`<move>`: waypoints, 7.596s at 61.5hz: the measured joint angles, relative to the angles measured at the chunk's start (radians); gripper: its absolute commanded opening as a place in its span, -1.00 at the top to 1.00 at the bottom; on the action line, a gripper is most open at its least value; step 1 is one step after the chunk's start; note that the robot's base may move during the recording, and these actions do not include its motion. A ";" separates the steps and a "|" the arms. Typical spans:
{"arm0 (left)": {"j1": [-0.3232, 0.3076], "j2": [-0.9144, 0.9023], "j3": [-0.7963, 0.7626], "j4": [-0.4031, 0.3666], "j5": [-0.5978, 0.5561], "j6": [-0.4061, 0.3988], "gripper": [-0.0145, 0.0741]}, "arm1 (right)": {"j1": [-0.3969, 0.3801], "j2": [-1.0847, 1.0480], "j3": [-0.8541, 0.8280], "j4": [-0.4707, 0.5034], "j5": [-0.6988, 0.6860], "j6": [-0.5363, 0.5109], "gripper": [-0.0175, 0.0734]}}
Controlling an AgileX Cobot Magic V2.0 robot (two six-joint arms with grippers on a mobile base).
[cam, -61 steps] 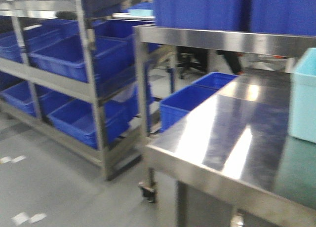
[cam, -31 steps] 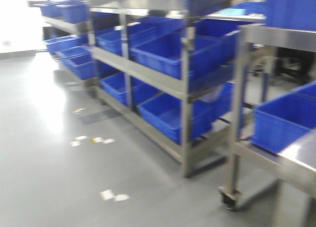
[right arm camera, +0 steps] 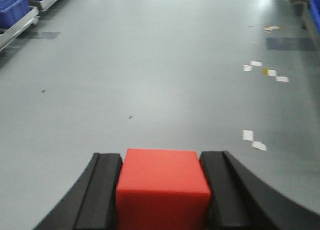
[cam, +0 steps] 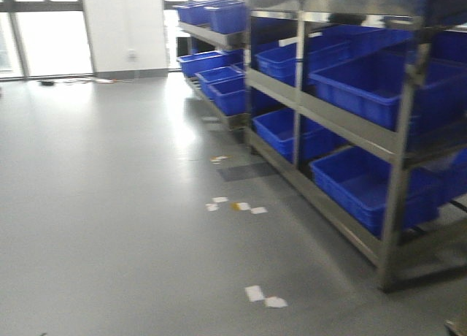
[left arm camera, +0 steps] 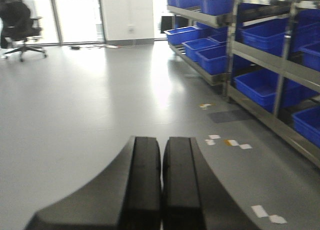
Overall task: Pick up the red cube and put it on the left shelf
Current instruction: 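Drive the base away from the table holding the red cube, then turn the base toward the shelf of blue crates, then stop in front of the blue crate holding red cubes, then lower the red cube into the blue crate with the right gripper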
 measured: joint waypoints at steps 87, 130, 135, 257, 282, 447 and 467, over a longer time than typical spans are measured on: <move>0.000 0.000 0.000 0.000 0.000 0.000 0.44 | 0.000 0.000 0.000 0.000 0.000 -0.002 0.17; 0.000 0.000 0.000 0.000 0.000 0.000 0.44 | 0.000 0.000 0.000 0.000 0.000 -0.002 0.17; 0.000 0.000 0.000 0.000 0.000 0.000 0.44 | 0.000 0.000 0.000 0.000 0.000 -0.002 0.17; 0.000 0.000 0.000 0.000 0.000 0.000 0.44 | 0.000 0.000 0.000 0.000 0.000 -0.002 0.17; 0.000 0.000 0.000 0.000 0.000 0.000 0.44 | 0.000 0.000 0.000 0.000 0.002 -0.002 0.17; 0.000 0.000 0.000 0.000 0.000 0.000 0.44 | 0.000 0.117 -0.172 0.000 0.032 -0.052 0.23; 0.000 0.000 0.000 0.000 0.000 0.000 0.44 | 0.000 0.624 -0.606 0.000 0.283 -0.136 0.23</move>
